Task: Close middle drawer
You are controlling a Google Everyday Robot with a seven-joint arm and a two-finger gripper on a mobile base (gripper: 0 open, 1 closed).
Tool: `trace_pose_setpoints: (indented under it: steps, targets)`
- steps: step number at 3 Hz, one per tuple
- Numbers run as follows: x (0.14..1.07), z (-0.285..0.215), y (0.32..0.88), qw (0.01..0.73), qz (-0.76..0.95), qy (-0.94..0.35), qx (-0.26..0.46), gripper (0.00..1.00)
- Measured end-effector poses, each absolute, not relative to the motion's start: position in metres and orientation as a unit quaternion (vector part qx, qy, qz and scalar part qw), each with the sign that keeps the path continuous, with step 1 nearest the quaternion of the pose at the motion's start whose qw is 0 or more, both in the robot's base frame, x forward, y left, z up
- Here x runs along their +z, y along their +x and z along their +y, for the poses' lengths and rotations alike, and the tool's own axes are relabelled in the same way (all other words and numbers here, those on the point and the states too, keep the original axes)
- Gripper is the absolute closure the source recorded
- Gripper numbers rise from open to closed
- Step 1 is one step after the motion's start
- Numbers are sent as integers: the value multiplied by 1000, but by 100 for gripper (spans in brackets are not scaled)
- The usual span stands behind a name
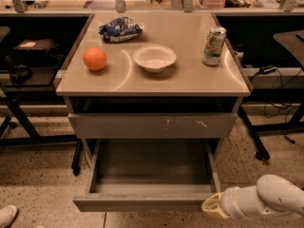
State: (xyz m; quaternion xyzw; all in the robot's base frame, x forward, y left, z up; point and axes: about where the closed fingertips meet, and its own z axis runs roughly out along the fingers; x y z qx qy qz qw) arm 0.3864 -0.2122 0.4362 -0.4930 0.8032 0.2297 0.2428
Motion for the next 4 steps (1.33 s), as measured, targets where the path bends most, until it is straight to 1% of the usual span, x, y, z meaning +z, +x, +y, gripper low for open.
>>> trace_pose_setpoints:
  steps: [1, 3, 4]
  targets:
    - [421, -192, 397, 249, 792, -501, 244, 100]
    - [420, -191, 397, 249, 792, -500, 245, 59]
    - [420, -191, 397, 249, 792, -501, 245, 34]
